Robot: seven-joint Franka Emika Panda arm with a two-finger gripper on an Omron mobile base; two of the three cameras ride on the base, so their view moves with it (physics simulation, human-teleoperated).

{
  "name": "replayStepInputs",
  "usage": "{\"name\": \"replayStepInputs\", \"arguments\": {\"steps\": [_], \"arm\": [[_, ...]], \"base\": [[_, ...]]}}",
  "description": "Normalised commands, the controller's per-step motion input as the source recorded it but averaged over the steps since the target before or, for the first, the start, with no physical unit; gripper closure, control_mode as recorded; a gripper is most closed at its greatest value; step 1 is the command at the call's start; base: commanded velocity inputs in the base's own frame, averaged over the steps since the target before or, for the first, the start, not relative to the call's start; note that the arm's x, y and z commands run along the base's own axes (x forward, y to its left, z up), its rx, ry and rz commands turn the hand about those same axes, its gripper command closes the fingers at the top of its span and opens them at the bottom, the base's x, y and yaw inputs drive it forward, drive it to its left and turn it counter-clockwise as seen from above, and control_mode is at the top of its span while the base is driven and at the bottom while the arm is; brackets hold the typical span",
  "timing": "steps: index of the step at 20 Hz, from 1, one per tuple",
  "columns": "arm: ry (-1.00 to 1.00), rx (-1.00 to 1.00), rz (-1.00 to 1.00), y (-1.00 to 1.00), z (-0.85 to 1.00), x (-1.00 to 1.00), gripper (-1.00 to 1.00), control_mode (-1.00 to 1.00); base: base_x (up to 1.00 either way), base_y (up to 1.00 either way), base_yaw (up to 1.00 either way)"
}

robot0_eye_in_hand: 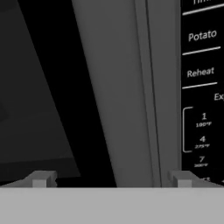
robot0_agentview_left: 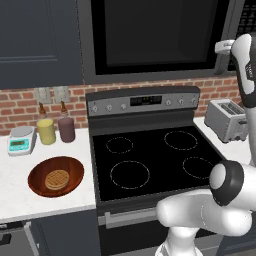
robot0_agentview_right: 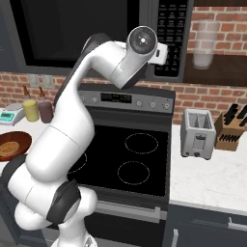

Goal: Open the microwave, place the bowl with waffle inside the microwave, then close the microwave door and turn it on.

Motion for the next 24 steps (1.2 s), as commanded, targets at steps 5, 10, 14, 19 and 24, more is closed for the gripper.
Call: {"name": "replayStepInputs", "arguments": {"steps": [5,10,14,19,24], "arm": [[-0.04,0.01,0.0,-0.04,-0.03,0.29,-1.0,-1.0],[-0.02,0.03,0.0,-0.13,0.0,0.25,-1.0,-1.0],[-0.01,0.03,0.0,-0.08,-0.03,0.29,-1.0,-1.0],[-0.01,0.02,0.0,-0.01,-0.13,0.35,-1.0,-1.0],[-0.01,0.01,0.0,0.0,-0.22,0.41,-1.0,-1.0]], "base": [[0.0,0.0,0.0],[0.0,0.0,0.0],[0.0,0.0,0.0],[0.0,0.0,0.0],[0.0,0.0,0.0]]}}
